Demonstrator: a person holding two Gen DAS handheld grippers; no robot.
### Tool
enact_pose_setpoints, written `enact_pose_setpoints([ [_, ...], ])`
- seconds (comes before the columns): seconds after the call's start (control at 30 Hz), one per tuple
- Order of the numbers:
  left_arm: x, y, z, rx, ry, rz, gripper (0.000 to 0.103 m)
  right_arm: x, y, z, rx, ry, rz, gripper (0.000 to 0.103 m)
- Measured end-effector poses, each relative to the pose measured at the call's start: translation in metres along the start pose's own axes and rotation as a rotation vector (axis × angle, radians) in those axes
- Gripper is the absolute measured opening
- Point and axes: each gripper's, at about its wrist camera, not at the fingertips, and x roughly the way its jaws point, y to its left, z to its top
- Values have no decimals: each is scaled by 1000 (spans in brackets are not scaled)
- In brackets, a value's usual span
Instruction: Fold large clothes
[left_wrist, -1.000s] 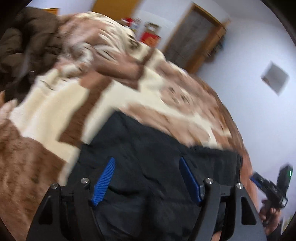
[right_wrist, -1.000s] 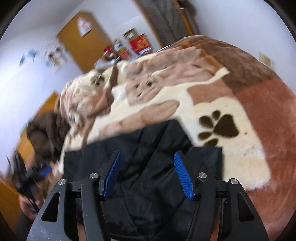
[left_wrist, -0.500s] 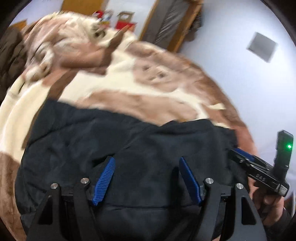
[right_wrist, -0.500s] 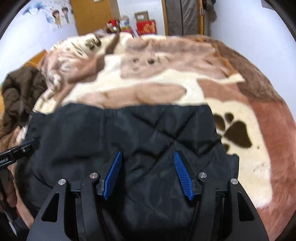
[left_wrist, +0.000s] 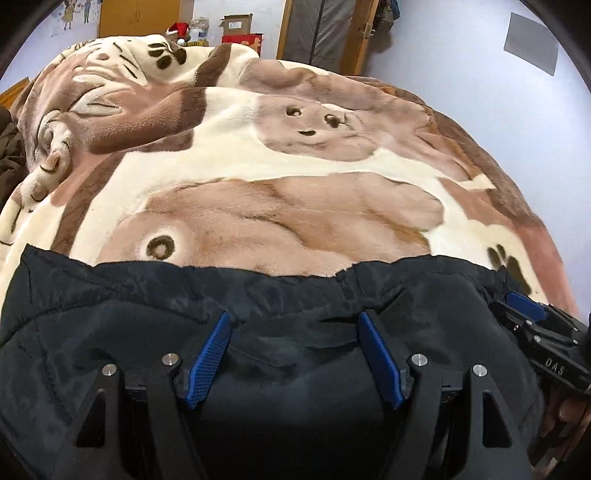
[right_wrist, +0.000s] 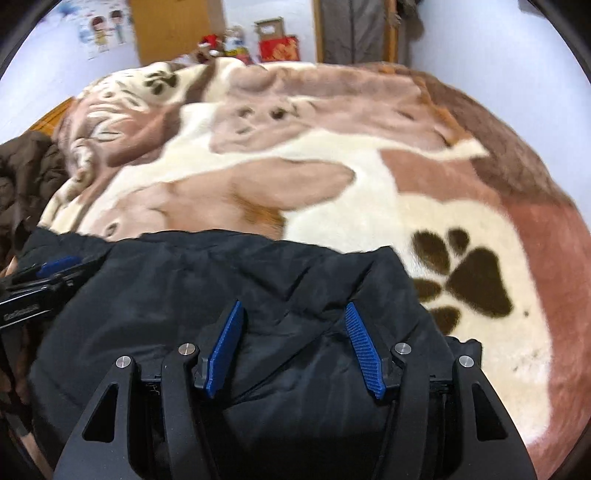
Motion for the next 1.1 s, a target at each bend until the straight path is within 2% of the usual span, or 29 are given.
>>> enact_pose_setpoints([
  [0.27, 17, -1, -8, -6, -12, 15, 75, 19, -1, -7, 0, -10, -31, 58],
  [0.37, 5, 0, 0, -12, 15, 3, 73, 18, 1, -6, -10, -9, -42, 58],
  [0.43, -16, 8, 6, -22, -5, -1, 72, 15, -1, -4, -6, -5, -36, 58],
  [0.53, -52, 36, 11, -14, -86, 39, 72, 8, -3, -2, 9, -3, -24, 58],
  [0.63, -64, 74, 9, -7, -96, 129, 72, -3, -2, -1, 2, -15, -41, 58],
  [0.73, -58, 107, 0, -38, -65, 176, 72, -20, 0, -5, -4, -53, -77, 58],
  [0.8, -49, 119, -7, -56, -59, 178, 72, -22, -1, -7, -14, -53, -82, 58],
  [0.87, -36, 123, -13, -76, -53, 173, 73, -17, -2, -9, -24, -45, -89, 58],
  [1.0, -17, 116, -18, -54, -65, 199, 73, -3, -4, -9, -26, -40, -106, 58],
  [1.1, -10, 120, -18, -70, -68, 183, 74, 4, -7, -11, -8, -49, -105, 58],
])
